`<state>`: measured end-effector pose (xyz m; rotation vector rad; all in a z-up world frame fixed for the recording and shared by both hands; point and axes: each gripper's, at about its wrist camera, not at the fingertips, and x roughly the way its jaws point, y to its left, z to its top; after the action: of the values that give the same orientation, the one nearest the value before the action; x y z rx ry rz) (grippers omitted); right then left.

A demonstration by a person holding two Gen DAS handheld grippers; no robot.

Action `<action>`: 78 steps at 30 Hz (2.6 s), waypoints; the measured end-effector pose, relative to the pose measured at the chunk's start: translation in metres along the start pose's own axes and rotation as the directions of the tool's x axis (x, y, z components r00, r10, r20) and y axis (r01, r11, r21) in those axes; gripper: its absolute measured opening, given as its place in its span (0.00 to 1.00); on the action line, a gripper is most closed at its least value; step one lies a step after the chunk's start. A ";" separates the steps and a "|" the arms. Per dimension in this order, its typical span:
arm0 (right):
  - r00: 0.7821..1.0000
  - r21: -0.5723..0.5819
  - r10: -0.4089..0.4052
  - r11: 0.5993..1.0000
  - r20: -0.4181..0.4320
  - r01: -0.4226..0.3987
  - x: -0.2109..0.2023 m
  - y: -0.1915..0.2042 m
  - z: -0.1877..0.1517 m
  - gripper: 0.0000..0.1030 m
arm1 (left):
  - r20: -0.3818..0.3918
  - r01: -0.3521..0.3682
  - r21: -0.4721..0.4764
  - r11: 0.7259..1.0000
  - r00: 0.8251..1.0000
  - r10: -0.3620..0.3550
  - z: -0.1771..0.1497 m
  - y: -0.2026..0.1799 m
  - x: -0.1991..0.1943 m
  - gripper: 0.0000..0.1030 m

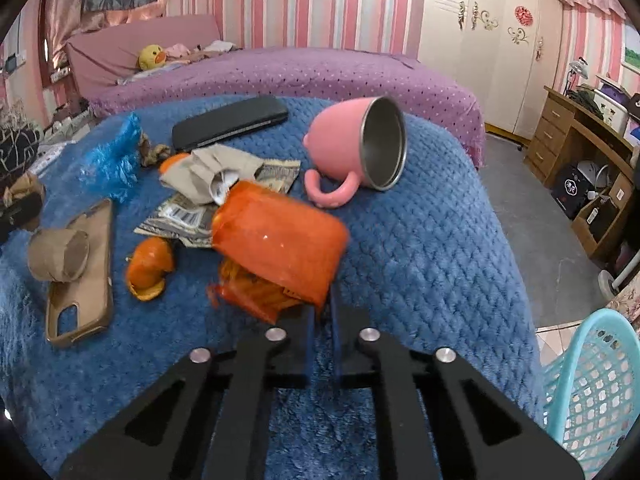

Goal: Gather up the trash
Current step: 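Grasp the orange mesh bag with the right tool while the left tool holds the paper, then carry the paper and orange mesh bag over the blue basket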

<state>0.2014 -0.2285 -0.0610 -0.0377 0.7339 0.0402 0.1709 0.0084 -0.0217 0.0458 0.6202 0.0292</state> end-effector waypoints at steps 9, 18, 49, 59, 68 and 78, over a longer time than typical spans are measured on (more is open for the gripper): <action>0.996 0.029 -0.036 0.999 0.076 0.034 -0.021 -0.019 0.003 0.04 | 0.004 -0.003 -0.032 0.999 1.000 0.003 0.000 0.000 0.000 0.46; 0.993 0.031 -0.052 0.998 0.102 0.049 -0.032 -0.033 -0.001 0.04 | 0.011 0.005 -0.016 1.000 1.000 -0.005 -0.001 -0.010 -0.001 0.46; 0.991 0.024 -0.036 0.999 0.129 0.033 -0.051 -0.053 -0.008 0.02 | 0.014 0.003 0.016 1.000 1.000 -0.003 -0.007 -0.029 -0.009 0.46; 0.983 0.059 -0.067 0.997 0.168 0.057 -0.076 -0.086 -0.013 0.02 | 0.025 0.060 0.024 0.998 0.998 -0.061 -0.004 -0.053 -0.027 0.46; 0.976 0.119 -0.121 0.988 0.179 0.101 -0.104 -0.141 -0.029 0.02 | 0.040 0.116 0.094 0.989 0.992 -0.120 -0.002 -0.110 -0.046 0.46; 0.964 0.211 -0.187 0.966 0.187 0.147 -0.131 -0.208 -0.053 0.02 | 0.059 0.238 0.166 0.957 0.966 -0.250 0.004 -0.214 -0.070 0.46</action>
<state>0.0792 -0.4421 -0.0089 0.0907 0.5225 -0.1882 0.1193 -0.2081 0.0111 0.1228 0.5437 -0.2608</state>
